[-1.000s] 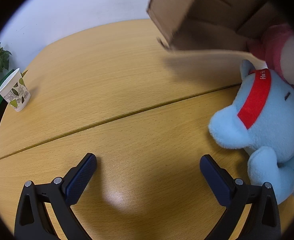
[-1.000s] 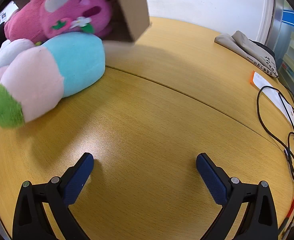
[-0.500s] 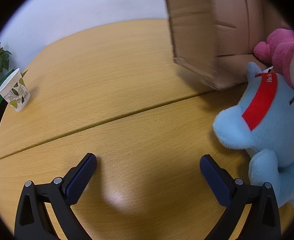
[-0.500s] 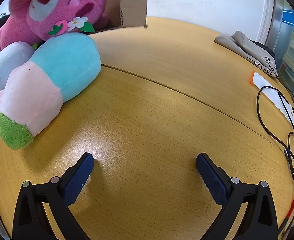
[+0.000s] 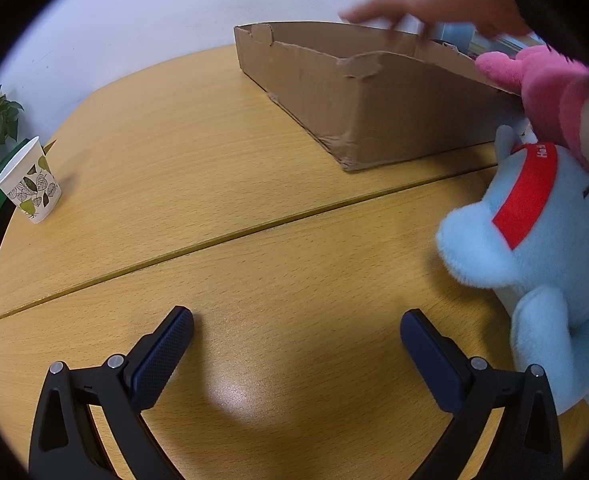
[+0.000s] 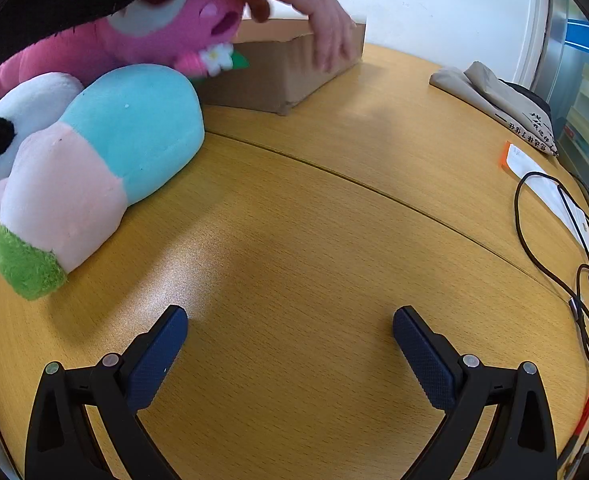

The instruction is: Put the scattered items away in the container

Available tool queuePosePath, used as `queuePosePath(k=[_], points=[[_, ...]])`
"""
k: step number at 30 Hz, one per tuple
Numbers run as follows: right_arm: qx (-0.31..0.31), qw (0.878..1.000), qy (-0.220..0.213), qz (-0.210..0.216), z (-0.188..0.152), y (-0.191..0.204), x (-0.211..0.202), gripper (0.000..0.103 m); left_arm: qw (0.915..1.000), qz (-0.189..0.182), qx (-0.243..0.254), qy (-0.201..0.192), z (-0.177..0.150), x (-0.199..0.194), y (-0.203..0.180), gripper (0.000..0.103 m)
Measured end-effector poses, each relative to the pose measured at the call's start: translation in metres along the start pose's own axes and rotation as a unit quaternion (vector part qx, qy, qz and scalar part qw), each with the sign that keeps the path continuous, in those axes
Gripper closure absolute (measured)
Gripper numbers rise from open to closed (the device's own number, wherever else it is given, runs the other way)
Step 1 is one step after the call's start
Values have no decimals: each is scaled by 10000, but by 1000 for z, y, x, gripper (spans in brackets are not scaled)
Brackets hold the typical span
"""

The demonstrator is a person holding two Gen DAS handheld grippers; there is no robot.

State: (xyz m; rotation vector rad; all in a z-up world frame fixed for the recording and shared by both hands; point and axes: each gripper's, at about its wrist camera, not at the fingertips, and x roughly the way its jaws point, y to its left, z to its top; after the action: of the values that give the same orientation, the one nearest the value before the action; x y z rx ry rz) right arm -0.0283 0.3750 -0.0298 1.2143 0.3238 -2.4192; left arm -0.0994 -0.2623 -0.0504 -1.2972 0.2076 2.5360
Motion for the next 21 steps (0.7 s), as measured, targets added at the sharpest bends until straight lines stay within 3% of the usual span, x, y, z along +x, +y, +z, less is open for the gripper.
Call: queuePosePath(k=[21], points=[[2,10000,1,0,0,0,0,0,10000,-9,13,-1,2,-3,1,0]])
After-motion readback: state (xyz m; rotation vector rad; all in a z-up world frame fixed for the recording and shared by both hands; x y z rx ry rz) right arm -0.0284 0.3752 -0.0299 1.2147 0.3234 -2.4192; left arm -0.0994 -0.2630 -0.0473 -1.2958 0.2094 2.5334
